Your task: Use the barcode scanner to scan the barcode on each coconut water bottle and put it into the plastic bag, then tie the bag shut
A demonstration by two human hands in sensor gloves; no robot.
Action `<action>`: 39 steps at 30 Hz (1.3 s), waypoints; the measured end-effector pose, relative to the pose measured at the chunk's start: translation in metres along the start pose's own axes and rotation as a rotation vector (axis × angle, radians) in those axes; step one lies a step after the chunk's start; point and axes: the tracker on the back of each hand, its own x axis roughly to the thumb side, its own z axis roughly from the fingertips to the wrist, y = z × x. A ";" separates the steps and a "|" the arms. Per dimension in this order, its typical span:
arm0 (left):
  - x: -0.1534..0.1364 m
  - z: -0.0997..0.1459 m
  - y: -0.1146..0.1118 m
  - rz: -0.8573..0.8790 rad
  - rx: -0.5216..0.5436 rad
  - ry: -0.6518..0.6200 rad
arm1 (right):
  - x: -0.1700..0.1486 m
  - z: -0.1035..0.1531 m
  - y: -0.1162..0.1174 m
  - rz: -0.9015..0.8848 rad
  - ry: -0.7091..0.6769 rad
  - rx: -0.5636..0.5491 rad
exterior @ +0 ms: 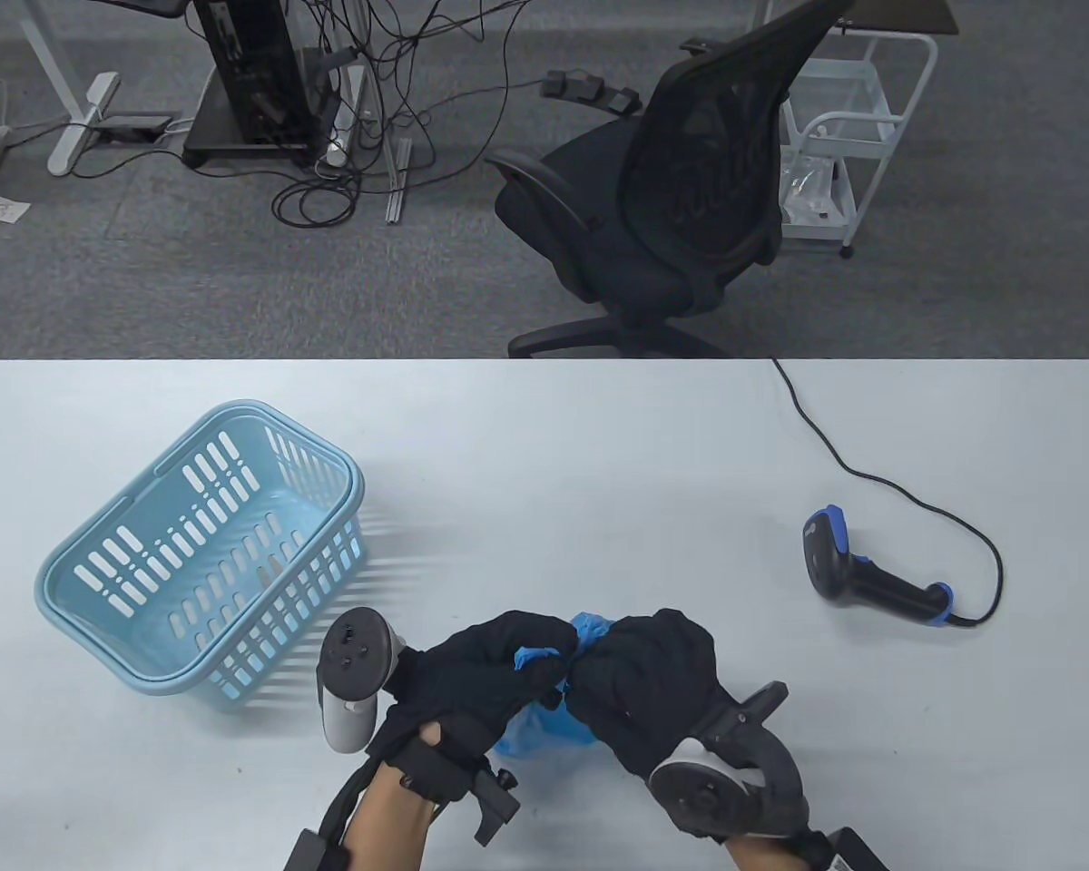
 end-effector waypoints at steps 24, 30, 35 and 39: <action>0.032 0.015 -0.033 -0.598 0.234 -0.541 | -0.075 -0.001 0.029 -0.848 0.373 0.200; 0.027 0.011 -0.029 -0.505 0.206 -0.497 | -0.067 -0.007 0.017 -0.789 0.425 0.070; 0.026 0.016 -0.016 -0.547 0.277 -0.438 | -0.057 -0.007 -0.004 -0.500 0.367 0.006; 0.034 0.024 0.004 -0.786 0.262 -0.374 | -0.059 -0.001 -0.016 -0.400 0.353 0.049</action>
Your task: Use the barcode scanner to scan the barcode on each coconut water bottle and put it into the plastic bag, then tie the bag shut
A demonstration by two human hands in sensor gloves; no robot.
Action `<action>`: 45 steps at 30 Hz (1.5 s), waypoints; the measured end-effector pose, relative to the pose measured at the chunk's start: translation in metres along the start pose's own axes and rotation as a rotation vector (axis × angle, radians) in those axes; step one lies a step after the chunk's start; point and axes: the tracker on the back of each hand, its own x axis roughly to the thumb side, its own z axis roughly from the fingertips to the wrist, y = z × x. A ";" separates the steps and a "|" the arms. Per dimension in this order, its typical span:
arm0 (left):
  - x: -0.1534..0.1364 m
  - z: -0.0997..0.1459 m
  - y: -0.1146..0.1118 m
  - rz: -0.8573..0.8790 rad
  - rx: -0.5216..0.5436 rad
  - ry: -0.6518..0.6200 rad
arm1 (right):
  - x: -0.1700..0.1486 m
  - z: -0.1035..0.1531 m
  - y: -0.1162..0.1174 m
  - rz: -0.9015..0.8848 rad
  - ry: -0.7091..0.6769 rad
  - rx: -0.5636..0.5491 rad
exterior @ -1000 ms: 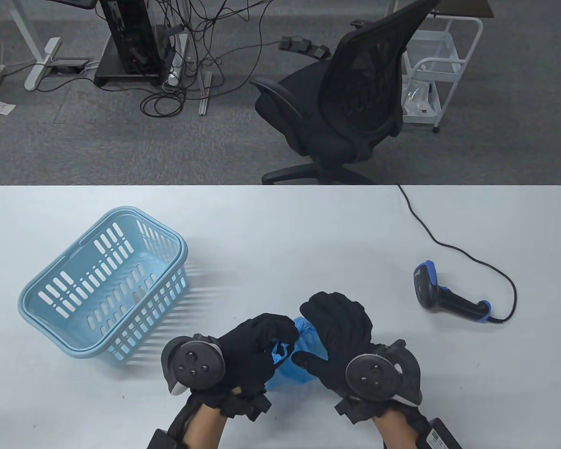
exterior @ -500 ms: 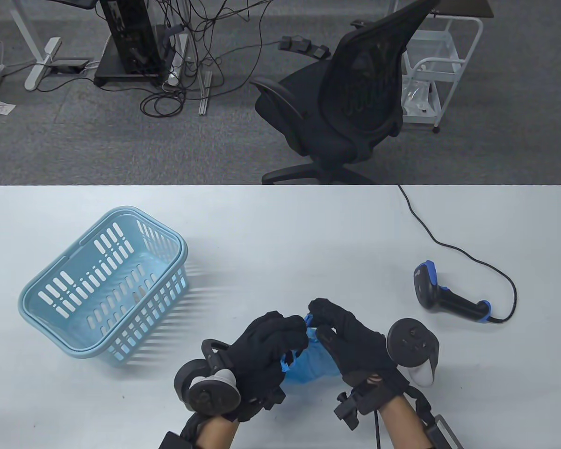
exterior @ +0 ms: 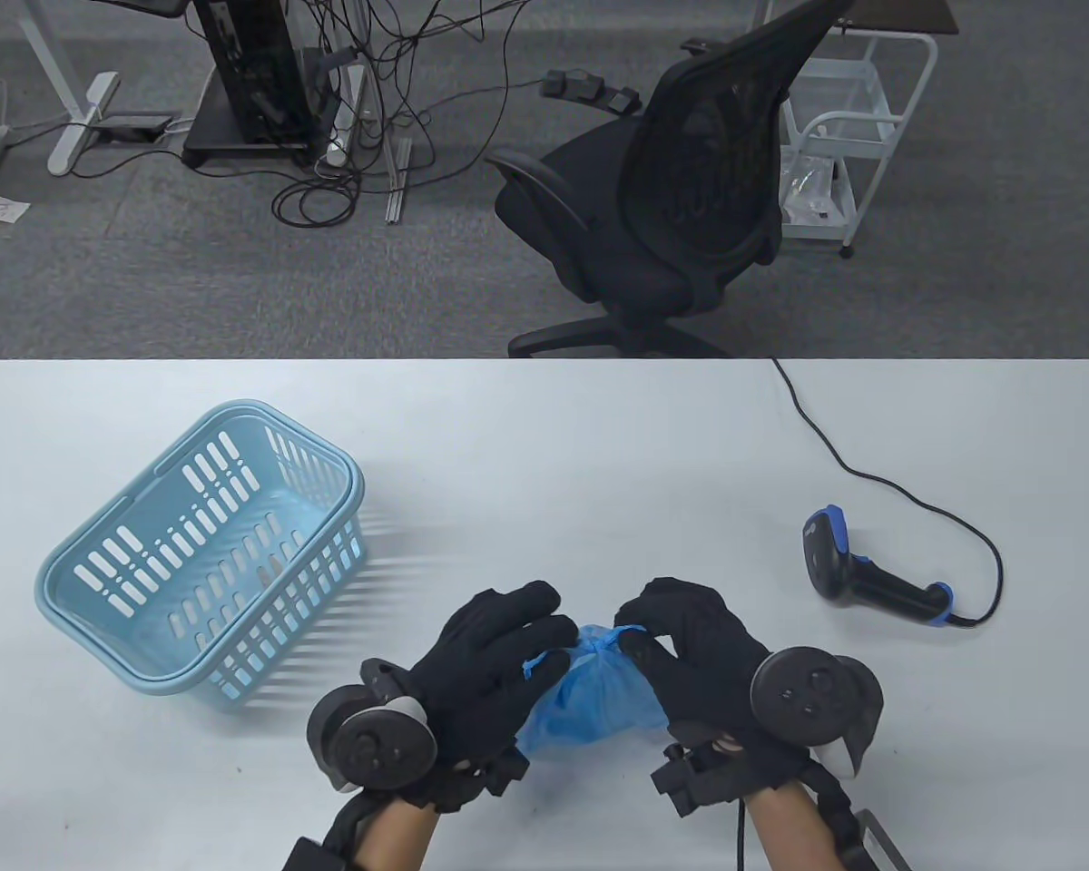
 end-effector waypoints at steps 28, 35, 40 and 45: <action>-0.083 0.043 0.009 0.142 -0.345 0.445 | -0.084 0.021 -0.006 0.052 0.339 0.161; -0.076 0.040 0.019 0.019 -0.438 0.406 | -0.072 0.019 0.001 0.192 0.296 0.174; -0.065 0.042 0.035 -0.180 -0.520 0.379 | -0.056 0.021 -0.003 0.327 0.232 0.189; -0.051 0.047 0.050 -0.422 -0.548 0.348 | -0.041 0.037 -0.007 0.638 0.183 0.254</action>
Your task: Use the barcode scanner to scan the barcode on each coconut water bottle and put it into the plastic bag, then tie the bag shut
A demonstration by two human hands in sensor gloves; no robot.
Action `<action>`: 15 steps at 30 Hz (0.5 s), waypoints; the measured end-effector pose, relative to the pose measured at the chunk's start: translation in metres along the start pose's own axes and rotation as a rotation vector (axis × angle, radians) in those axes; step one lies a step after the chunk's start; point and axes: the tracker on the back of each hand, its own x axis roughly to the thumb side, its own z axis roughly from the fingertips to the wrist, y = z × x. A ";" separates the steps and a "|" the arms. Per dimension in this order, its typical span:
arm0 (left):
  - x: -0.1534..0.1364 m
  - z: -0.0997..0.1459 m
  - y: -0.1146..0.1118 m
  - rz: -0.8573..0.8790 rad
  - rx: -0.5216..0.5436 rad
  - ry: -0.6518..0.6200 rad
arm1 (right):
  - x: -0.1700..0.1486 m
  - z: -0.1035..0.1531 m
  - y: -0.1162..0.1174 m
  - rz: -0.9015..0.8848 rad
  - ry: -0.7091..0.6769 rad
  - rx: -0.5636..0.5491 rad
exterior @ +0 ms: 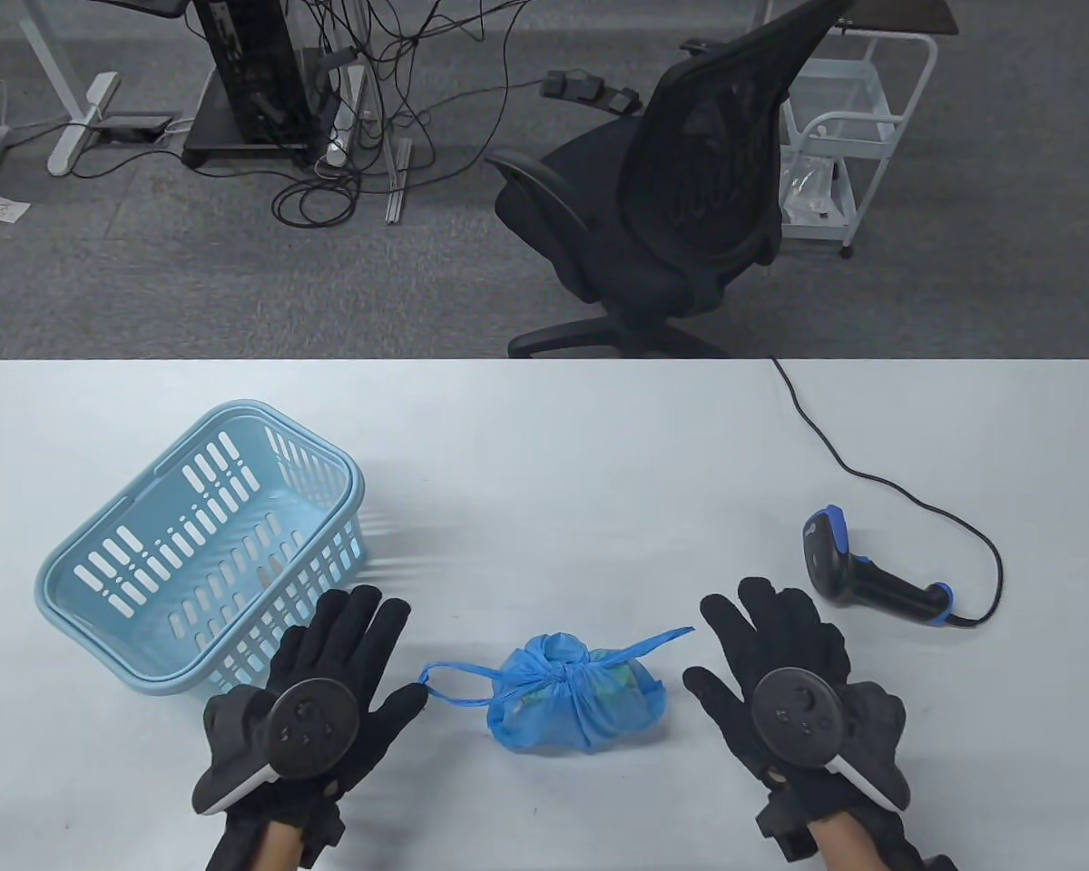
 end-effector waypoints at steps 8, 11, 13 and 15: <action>0.002 0.016 -0.007 -0.209 -0.022 0.110 | -0.013 0.013 0.017 0.117 0.062 0.022; 0.004 0.013 -0.019 -0.295 -0.061 0.124 | -0.014 0.016 0.023 0.159 0.071 0.026; 0.005 0.009 -0.024 -0.306 -0.099 0.134 | -0.014 0.016 0.026 0.189 0.077 0.025; 0.006 0.007 -0.028 -0.323 -0.119 0.131 | -0.014 0.015 0.029 0.198 0.081 0.042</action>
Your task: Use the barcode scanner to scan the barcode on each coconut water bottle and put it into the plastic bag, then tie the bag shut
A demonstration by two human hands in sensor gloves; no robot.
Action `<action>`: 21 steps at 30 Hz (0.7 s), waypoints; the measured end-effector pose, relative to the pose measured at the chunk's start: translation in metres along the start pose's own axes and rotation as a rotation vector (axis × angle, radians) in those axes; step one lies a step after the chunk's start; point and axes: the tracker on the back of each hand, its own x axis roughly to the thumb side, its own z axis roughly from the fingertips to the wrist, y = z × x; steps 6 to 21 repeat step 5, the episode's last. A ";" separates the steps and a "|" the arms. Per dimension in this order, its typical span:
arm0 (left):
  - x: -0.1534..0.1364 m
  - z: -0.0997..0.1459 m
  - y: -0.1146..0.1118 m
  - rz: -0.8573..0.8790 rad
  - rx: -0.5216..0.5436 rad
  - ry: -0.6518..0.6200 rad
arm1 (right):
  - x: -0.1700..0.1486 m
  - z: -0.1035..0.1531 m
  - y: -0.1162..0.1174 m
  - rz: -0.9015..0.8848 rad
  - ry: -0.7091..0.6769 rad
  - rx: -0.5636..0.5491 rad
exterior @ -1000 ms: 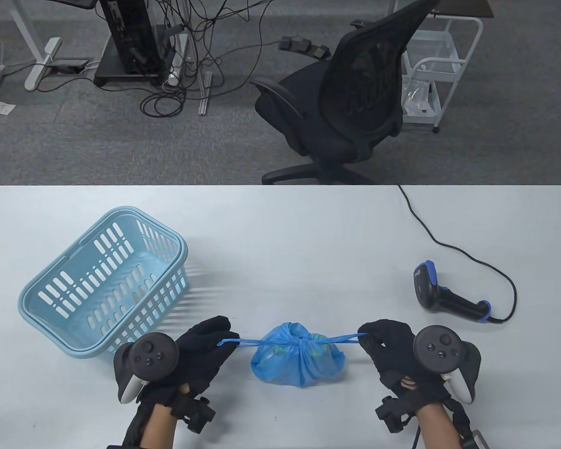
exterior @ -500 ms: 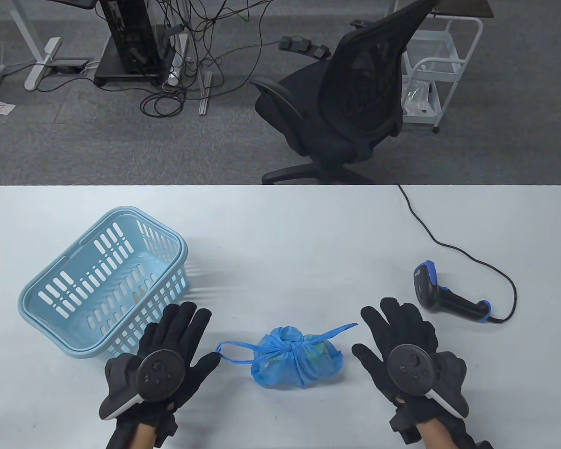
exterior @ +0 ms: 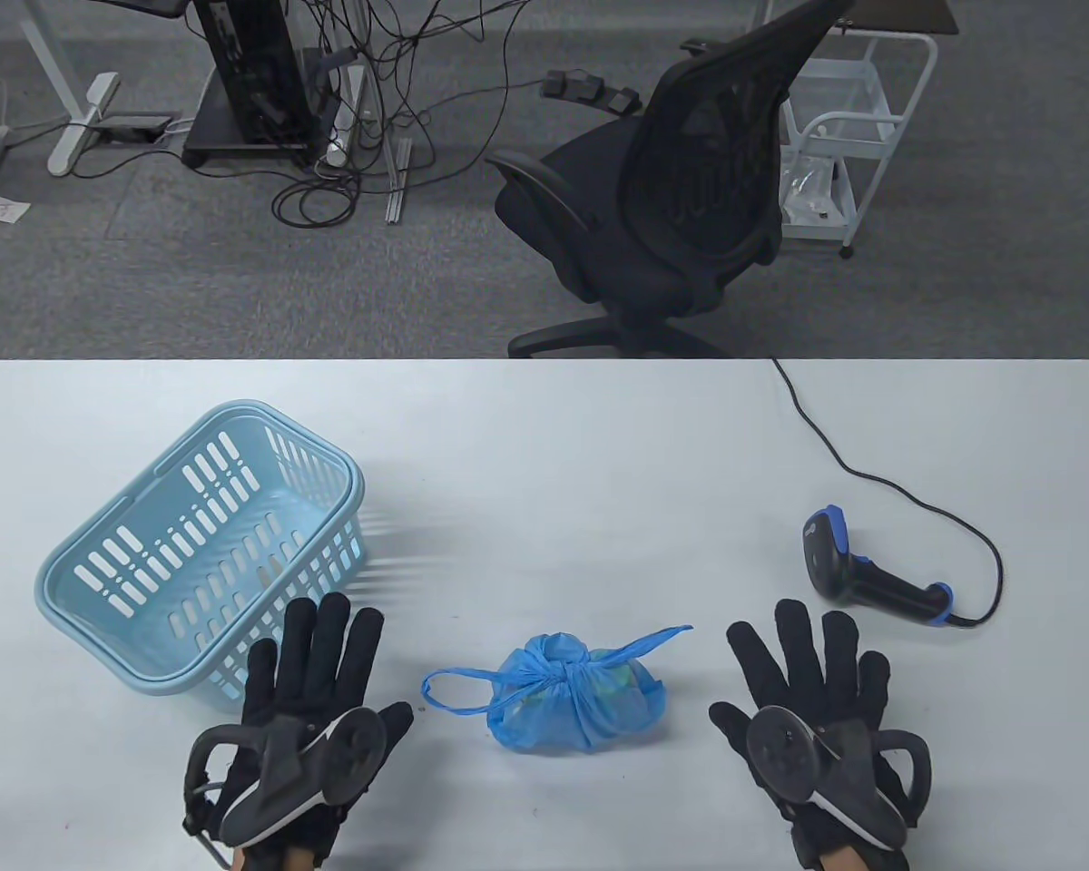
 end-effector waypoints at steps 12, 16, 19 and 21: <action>-0.001 0.000 -0.002 0.013 -0.015 0.003 | 0.001 -0.004 0.008 0.021 0.000 0.063; -0.001 0.000 -0.002 0.013 -0.015 0.003 | 0.001 -0.004 0.008 0.021 0.000 0.063; -0.001 0.000 -0.002 0.013 -0.015 0.003 | 0.001 -0.004 0.008 0.021 0.000 0.063; -0.001 0.000 -0.002 0.013 -0.015 0.003 | 0.001 -0.004 0.008 0.021 0.000 0.063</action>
